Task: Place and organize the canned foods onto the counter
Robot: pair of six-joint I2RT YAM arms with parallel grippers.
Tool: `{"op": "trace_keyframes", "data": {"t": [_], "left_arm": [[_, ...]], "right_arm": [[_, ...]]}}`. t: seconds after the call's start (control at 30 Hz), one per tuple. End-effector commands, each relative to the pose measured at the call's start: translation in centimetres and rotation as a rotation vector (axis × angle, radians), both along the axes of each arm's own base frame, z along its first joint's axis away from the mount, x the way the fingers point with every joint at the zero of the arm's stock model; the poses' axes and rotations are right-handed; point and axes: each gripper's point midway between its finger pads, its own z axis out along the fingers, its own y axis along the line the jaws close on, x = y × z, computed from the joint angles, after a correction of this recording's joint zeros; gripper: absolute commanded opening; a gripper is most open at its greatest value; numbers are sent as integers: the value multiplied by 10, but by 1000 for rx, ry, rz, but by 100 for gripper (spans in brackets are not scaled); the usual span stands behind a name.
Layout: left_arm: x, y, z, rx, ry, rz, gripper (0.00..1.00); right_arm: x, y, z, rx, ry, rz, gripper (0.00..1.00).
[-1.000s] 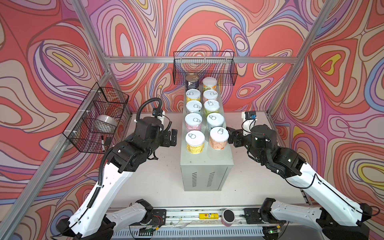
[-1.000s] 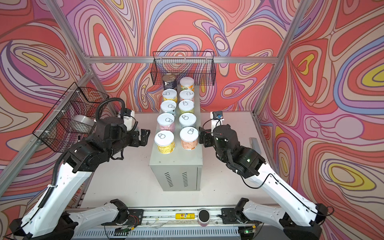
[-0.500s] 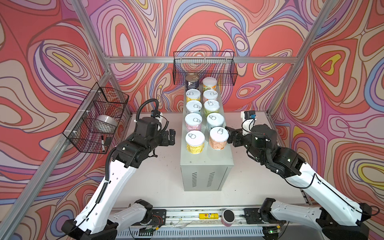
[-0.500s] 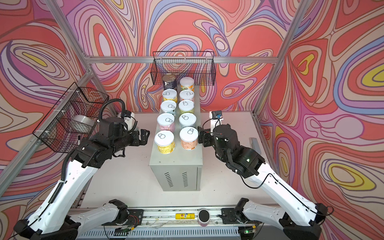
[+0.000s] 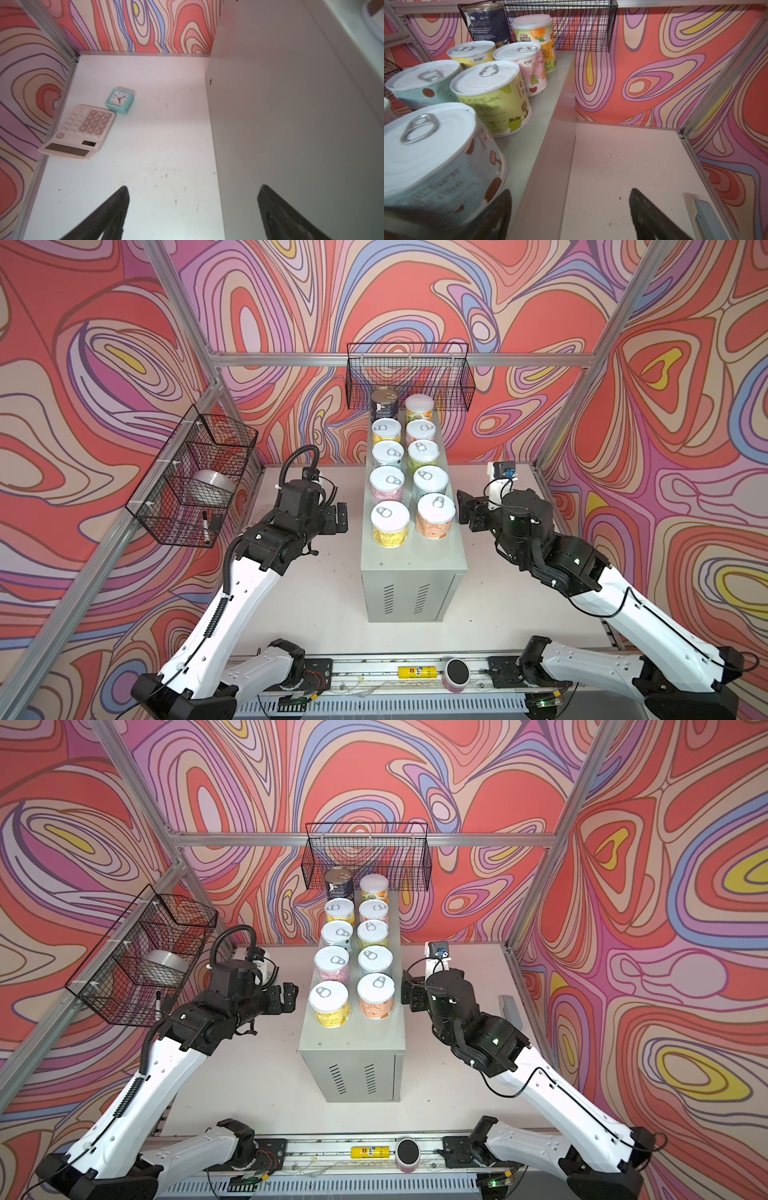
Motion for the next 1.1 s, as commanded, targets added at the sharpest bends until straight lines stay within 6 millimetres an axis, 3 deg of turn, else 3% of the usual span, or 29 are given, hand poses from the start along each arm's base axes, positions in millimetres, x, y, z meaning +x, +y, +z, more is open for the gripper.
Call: {"op": "trace_keyframes", "data": {"t": [0.0,0.1,0.27,0.43,0.47,0.6,0.73,0.83,1.07], "left_arm": [[18,14,0,29,-83,68,99],[34,21,-14,-114,-73,79,98],[59,60,-27,-273,-113,190,98],[78,90,-33,-125,-209,290,99],[82,94,-38,-100,-232,297,99],[91,105,-64,-13,-316,320,100],[95,111,-104,67,-311,316,100],[86,121,-123,108,-296,361,100],[61,137,-129,233,-288,403,100]], "right_arm": [[18,-35,6,15,-6,-60,91],[47,-80,-9,204,55,-79,90],[82,-94,-37,274,99,-134,90],[130,-129,-74,354,105,-213,94],[139,-135,-84,318,96,-243,98],[165,-159,-125,151,81,-347,98],[173,-173,-167,47,113,-407,98],[167,-170,-187,88,115,-399,98],[147,-150,-214,28,115,-402,98]]}}
